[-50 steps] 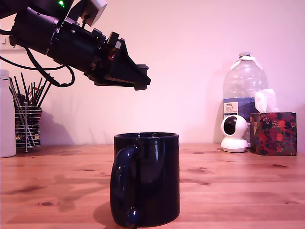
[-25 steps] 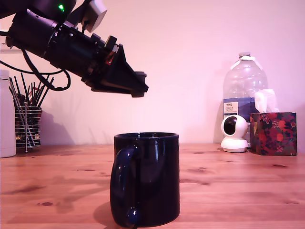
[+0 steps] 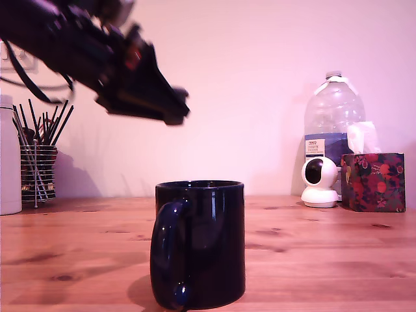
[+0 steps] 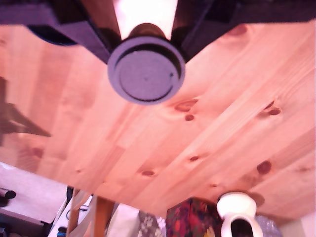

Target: Pick up the coffee capsules from the table one by one and drop them inside the nearest coffee cup

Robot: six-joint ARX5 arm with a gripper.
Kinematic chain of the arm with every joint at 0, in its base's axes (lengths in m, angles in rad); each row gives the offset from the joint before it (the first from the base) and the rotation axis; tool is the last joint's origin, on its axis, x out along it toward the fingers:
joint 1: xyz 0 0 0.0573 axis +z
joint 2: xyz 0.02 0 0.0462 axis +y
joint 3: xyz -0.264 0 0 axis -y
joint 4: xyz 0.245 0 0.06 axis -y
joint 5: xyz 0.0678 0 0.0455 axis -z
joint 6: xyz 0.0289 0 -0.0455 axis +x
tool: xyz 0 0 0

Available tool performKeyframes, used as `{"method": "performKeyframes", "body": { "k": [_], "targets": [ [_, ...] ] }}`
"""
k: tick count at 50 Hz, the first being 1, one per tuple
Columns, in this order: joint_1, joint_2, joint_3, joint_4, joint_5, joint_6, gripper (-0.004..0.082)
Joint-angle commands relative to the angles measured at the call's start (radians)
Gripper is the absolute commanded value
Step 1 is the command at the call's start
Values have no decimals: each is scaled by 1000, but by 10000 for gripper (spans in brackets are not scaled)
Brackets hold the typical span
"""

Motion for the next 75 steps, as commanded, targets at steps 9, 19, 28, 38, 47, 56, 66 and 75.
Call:
{"method": "performKeyframes", "body": {
  "k": [9, 19, 28, 38, 47, 56, 66, 75],
  "targets": [
    [-7, -49, -13, -137, 3, 8, 201],
    [-56, -87, -13, -235, -17, 8, 201],
    [-106, -93, -13, -293, -95, 8, 201],
    [-164, -93, -13, -341, -167, 8, 201],
    [-211, -93, -13, -368, -206, 5, 201],
    [-239, -104, -13, -367, -245, -19, 201],
    [-259, -125, -13, -369, -275, -27, 201],
    [-259, -125, -14, -367, -290, -30, 201]
  ]
}}
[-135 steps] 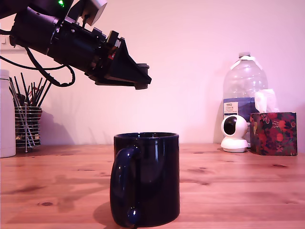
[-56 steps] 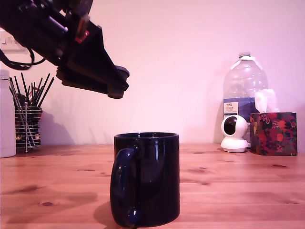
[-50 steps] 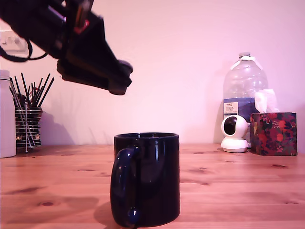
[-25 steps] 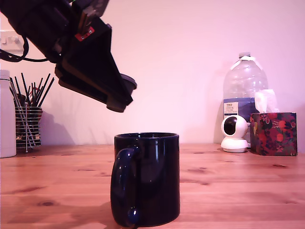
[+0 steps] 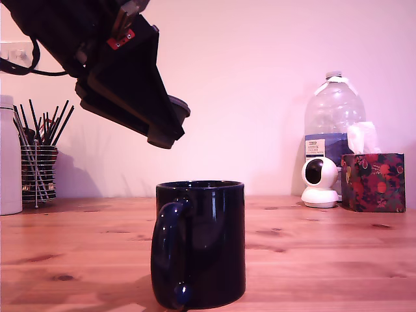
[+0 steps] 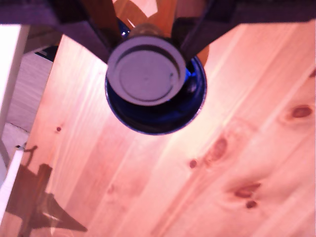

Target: Pick up the coffee capsules from the table one by one and drop them inside the nearest coffee cup

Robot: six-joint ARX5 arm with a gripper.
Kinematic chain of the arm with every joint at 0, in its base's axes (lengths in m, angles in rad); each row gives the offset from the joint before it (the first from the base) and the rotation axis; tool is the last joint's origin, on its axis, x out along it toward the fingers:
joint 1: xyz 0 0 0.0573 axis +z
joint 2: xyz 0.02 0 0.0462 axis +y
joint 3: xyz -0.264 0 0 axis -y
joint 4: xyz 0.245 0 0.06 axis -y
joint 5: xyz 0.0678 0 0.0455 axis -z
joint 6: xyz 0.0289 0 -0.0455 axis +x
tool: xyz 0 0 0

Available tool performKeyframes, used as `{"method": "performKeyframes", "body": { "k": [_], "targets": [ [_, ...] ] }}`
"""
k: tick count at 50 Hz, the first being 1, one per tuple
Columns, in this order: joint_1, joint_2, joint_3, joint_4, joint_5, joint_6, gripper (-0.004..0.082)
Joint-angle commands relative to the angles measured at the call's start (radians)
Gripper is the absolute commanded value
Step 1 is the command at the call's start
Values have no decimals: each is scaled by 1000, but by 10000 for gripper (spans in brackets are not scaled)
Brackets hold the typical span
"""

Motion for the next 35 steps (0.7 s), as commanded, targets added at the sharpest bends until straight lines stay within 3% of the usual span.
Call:
{"method": "performKeyframes", "body": {
  "k": [1, 35],
  "targets": [
    [-3, -7, -14, 8, 0, -6, 201],
    [-20, 66, -14, 127, -14, -21, 201]
  ]
}}
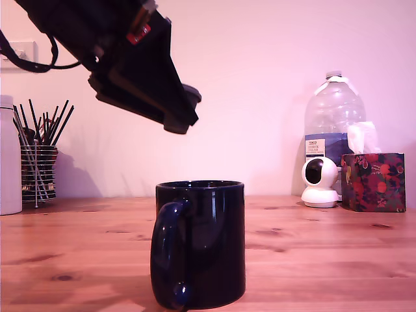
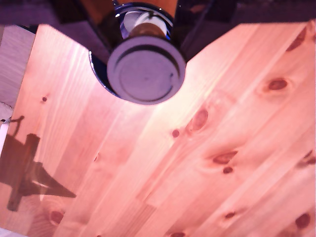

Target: Pick up the coffee capsules from the table one by one and drop them inside the nearest coffee cup

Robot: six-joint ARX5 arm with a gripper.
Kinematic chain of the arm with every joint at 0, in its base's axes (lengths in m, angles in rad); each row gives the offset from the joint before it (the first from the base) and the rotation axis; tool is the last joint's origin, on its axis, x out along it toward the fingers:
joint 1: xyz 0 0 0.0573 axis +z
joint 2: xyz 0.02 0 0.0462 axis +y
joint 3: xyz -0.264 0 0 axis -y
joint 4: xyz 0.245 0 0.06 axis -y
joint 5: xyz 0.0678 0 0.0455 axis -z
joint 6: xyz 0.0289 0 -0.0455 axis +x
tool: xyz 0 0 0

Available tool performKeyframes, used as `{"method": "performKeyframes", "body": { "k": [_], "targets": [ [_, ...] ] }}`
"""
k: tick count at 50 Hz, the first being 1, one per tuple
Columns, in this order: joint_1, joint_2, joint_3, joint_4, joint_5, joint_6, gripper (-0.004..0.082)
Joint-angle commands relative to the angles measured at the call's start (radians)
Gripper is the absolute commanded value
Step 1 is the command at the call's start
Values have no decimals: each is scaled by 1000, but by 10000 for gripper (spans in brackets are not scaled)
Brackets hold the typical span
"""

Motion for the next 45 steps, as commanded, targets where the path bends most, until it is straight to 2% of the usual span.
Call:
{"method": "performKeyframes", "body": {
  "k": [1, 13, 20, 28, 45],
  "targets": [
    [-14, 47, -14, 16, -2, -2, 201],
    [-47, 118, -14, 59, -51, -2, 201],
    [-60, 161, -14, 60, -55, -2, 201],
    [-64, 190, -12, 58, -84, -2, 201],
    [-73, 191, -12, 56, -89, -2, 201]
  ]
}}
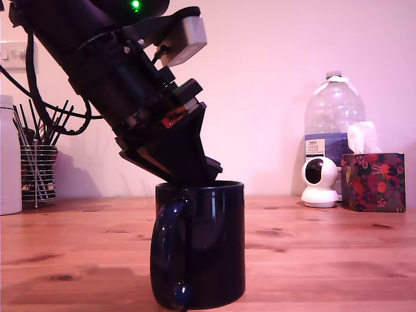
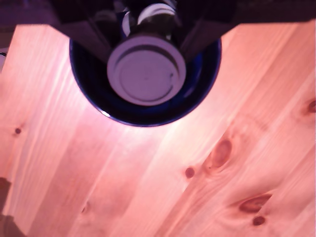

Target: Pick up the coffee capsules from the table one by one and drop them inside the nearest coffee cup

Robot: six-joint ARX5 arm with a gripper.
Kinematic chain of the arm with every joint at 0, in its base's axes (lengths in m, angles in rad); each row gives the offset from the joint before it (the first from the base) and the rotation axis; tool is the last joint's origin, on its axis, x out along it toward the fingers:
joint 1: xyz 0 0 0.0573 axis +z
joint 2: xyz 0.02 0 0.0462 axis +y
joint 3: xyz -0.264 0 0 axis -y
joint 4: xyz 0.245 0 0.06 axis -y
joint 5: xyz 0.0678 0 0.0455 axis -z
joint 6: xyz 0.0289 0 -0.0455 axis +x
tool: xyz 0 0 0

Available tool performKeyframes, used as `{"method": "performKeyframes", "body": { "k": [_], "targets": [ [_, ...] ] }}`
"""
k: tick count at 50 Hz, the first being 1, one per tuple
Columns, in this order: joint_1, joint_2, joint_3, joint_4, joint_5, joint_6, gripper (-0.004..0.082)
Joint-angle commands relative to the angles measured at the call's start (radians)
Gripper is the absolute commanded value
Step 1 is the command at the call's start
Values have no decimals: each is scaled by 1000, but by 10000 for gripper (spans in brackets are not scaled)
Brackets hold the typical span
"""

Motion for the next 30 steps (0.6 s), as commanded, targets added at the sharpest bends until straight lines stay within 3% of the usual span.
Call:
{"method": "performKeyframes", "body": {
  "k": [1, 15, 18, 21, 23, 25, 30],
  "targets": [
    [-3, 9, -12, 5, 1, -2, 201],
    [-5, 8, -12, 4, 2, -2, 215],
    [-5, 8, -12, 6, 3, -9, 335],
    [-5, 6, -12, 8, 6, -16, 540],
    [-4, 2, -12, 8, 6, -20, 631],
    [-5, 0, -12, 9, 6, -20, 674],
    [-5, -13, -12, 11, 11, -20, 678]
  ]
}}
